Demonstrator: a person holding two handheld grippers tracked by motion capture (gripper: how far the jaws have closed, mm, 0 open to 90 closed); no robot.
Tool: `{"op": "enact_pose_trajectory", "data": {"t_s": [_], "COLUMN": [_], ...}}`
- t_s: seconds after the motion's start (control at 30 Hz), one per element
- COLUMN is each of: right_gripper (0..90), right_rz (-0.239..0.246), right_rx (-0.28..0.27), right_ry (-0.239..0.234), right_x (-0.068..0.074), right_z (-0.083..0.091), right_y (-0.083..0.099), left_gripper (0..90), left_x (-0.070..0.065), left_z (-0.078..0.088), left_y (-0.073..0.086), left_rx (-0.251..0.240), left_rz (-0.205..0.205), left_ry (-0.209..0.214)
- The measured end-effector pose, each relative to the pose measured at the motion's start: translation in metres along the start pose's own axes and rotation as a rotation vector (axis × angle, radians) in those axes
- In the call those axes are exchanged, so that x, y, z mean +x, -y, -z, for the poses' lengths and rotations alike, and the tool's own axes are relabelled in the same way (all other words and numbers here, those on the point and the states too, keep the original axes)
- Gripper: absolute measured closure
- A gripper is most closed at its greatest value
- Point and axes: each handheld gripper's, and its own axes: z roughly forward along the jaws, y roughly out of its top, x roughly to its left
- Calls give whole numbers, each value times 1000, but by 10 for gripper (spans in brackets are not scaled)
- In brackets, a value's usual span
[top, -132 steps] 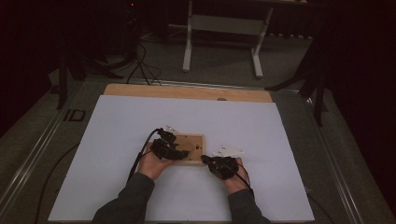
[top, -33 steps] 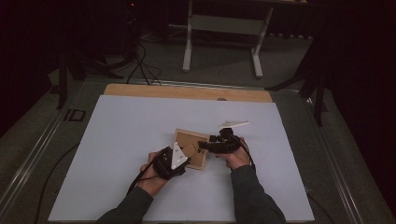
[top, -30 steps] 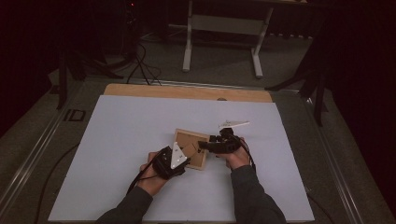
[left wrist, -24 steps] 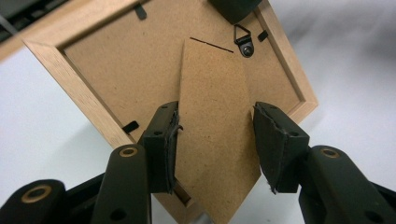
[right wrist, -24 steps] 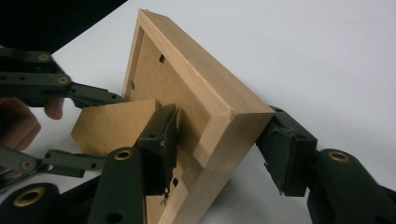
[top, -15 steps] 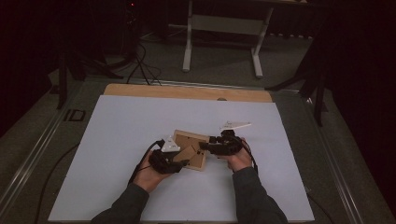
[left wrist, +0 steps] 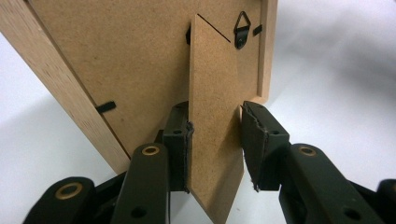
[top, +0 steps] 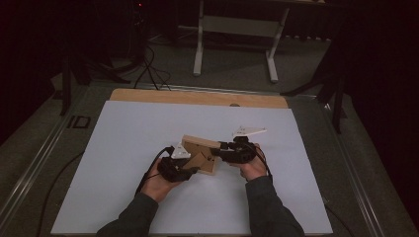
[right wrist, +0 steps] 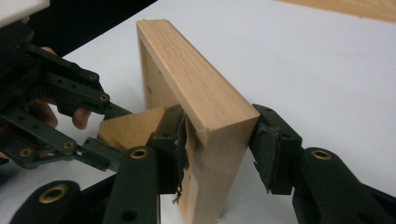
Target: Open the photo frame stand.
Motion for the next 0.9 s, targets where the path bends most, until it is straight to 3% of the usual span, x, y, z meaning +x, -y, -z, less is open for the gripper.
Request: {"op": "enact_pose_trajectory", "data": {"t_s": [0.07, 0.33, 0.5, 0.63, 0.73, 0.8, 0.9], "right_gripper": [563, 538, 530, 522, 493, 478, 464], "right_rz": [27, 66, 77, 85, 81, 78, 68], "right_rx": [8, 16, 20, 25, 39, 38, 33], "right_ry": [26, 52, 53, 47, 4, -19, -40], "right_x": [4, 10, 12, 13, 15, 16, 16], "right_z": [-1, -6, -8, -9, -10, -11, -11], "right_y": [-5, -11, -12, -12, -10, -8, -5], "left_gripper": [653, 653, 650, 650, 642, 613, 609], "left_x": [2, 8, 15, 13, 15, 18, 22], "left_z": [-2, -7, -10, -12, -10, -7, -1], "left_y": [-1, 1, 3, 5, 8, 11, 13], "left_rx": [1, -4, -13, -4, -15, -49, -59], "left_rz": [6, 14, 26, 21, 47, 101, 130], "left_ry": [-10, -54, -43, -41, -19, 35, 71]}}
